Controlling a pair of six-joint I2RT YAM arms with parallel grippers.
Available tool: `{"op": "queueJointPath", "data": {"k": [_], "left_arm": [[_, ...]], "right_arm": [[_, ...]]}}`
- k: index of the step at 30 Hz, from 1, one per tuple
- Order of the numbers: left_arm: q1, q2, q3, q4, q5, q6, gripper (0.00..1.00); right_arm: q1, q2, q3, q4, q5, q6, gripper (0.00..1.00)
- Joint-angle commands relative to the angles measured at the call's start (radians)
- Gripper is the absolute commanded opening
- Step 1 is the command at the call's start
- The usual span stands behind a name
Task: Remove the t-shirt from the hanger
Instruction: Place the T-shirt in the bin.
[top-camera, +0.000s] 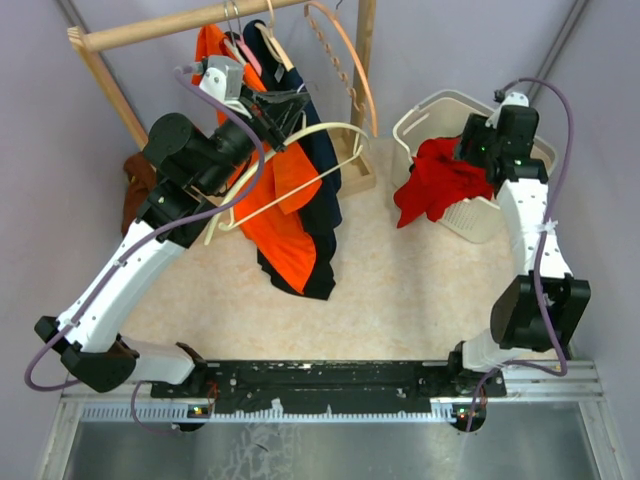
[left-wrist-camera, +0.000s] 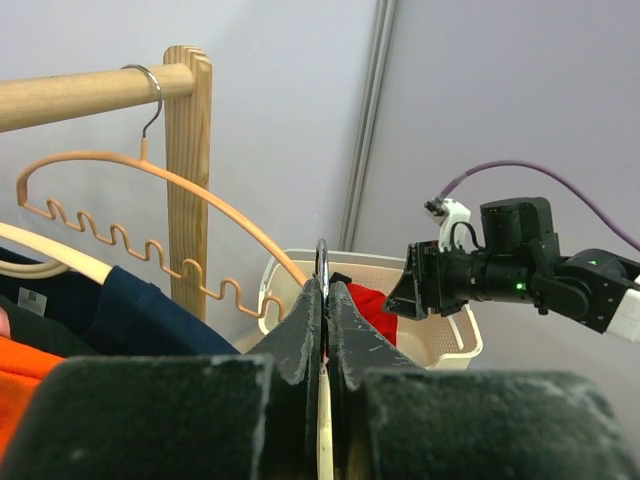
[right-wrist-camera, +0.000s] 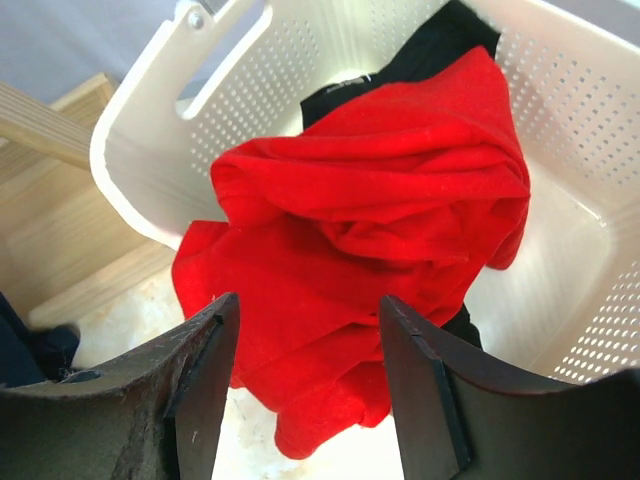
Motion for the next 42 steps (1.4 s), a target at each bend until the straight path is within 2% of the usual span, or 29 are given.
{"op": "queueJointPath", "data": {"k": [1,10,12,19,29,37,42], "left_arm": [[-0.005,-0.021,0.004,0.062,-0.018,-0.011,0.00],[-0.005,-0.032,-0.010,0.073,-0.066,-0.014,0.00],[-0.005,-0.033,-0.013,0.074,-0.068,-0.013,0.00],[-0.005,-0.048,-0.036,0.091,-0.062,-0.014,0.00],[-0.005,-0.097,-0.110,0.154,-0.126,-0.010,0.00],[-0.005,-0.090,-0.118,0.173,-0.112,-0.012,0.00],[-0.005,-0.093,-0.122,0.179,-0.106,-0.011,0.00]], "right_arm": [[0.006,-0.091,0.012,0.048,-0.007,0.000,0.58],[0.079,-0.118,-0.008,0.042,-0.020,-0.028,0.59],[0.111,-0.106,-0.017,0.027,-0.010,-0.050,0.62],[0.220,-0.062,-0.071,0.028,0.154,-0.136,0.66],[0.234,0.008,-0.076,0.014,0.264,-0.163,0.66],[0.234,0.053,-0.086,0.001,0.247,-0.158,0.62],[0.233,0.064,-0.094,-0.013,0.241,-0.158,0.55]]}}
